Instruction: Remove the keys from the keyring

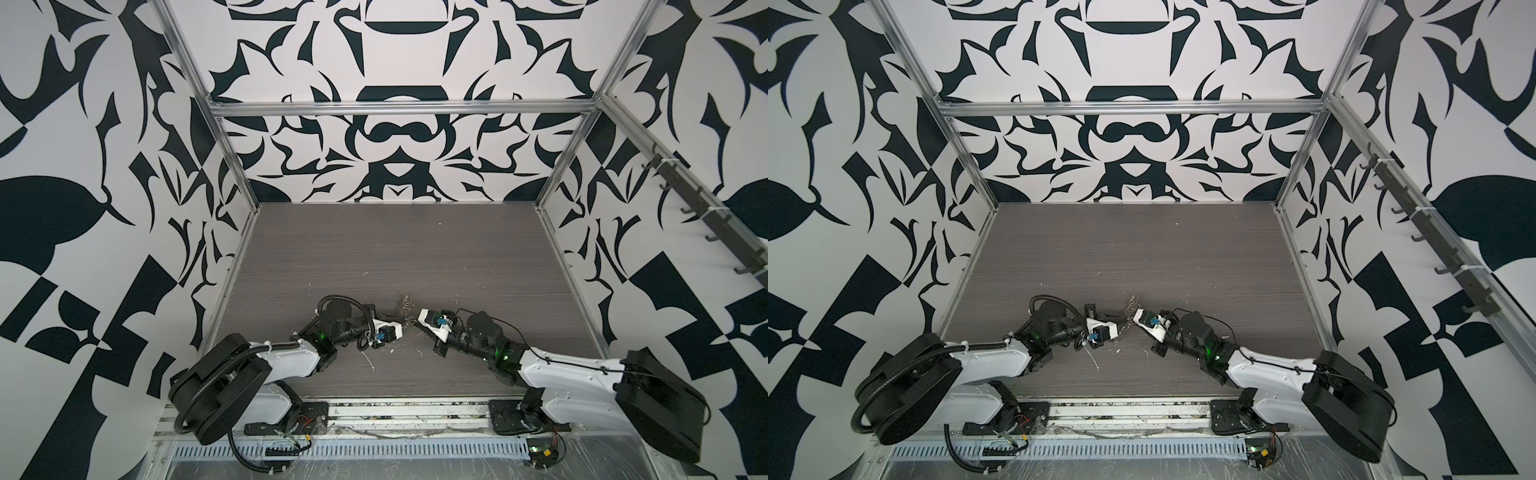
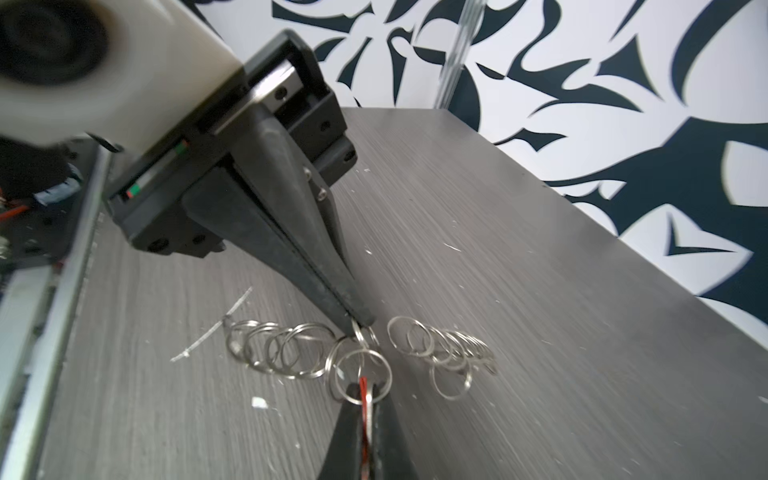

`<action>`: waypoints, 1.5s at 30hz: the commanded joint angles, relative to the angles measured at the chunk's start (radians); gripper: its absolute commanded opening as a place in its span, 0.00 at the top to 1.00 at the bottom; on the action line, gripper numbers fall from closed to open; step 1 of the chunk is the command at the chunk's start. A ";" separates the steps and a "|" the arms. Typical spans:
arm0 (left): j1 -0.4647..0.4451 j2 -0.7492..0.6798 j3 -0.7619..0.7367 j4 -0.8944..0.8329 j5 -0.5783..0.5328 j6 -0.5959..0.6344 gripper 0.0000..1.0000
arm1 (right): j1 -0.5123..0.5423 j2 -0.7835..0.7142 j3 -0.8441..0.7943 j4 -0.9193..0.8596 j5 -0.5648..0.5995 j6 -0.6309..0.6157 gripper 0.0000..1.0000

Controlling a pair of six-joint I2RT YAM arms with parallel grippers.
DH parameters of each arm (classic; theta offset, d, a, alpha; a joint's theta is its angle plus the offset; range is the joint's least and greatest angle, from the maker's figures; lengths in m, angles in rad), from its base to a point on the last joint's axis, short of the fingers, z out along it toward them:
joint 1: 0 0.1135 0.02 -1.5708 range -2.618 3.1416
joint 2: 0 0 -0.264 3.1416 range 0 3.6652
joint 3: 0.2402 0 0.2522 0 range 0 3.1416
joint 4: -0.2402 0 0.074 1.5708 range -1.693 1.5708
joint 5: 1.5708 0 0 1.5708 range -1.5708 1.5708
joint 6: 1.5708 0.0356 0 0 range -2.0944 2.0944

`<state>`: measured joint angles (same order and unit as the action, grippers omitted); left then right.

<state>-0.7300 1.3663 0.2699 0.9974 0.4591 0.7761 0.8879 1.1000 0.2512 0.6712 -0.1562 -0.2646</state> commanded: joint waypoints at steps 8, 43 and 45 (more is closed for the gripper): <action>0.015 0.129 0.016 0.350 -0.116 -0.059 1.00 | 0.006 -0.084 -0.001 -0.127 0.099 -0.059 1.00; 0.035 0.092 0.131 0.441 -0.109 -0.103 1.00 | 0.187 -0.126 0.080 -0.206 0.264 -0.250 1.00; 0.034 0.082 0.133 0.443 -0.103 -0.113 1.00 | 0.188 -0.127 0.080 -0.208 0.258 -0.251 1.00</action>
<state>-0.7296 1.4879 0.3454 1.3117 0.4576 0.6998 1.0374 0.9794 0.3283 0.5365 0.1974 -0.4942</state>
